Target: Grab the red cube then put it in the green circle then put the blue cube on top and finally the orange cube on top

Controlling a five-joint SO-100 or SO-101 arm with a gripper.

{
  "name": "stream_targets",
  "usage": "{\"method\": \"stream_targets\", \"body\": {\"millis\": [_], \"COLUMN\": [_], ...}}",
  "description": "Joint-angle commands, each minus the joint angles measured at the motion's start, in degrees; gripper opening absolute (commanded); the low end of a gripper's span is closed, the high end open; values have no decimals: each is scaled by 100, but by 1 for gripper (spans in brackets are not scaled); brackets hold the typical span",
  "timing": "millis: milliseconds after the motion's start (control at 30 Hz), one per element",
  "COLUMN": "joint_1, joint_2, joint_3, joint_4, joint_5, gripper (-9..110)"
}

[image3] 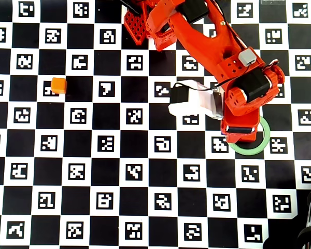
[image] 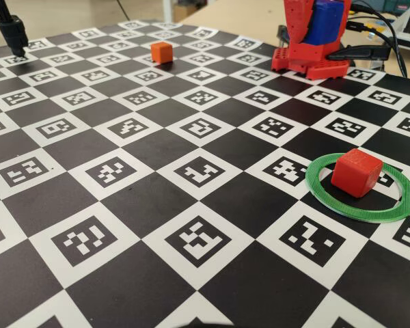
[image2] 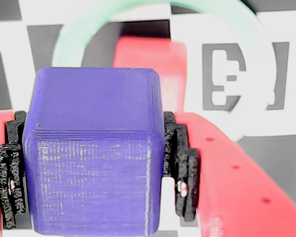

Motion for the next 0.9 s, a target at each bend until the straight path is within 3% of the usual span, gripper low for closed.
{"method": "stream_targets", "body": {"millis": [0,367,867], "joint_1": [-264,-967,-756], "joint_2": [360,-598,-1099], "joint_3": [-387,-1099,-765], "joint_4": [-35,-255,-940], "joint_5": [132,483,756], "gripper": [-4,-3,-3]}}
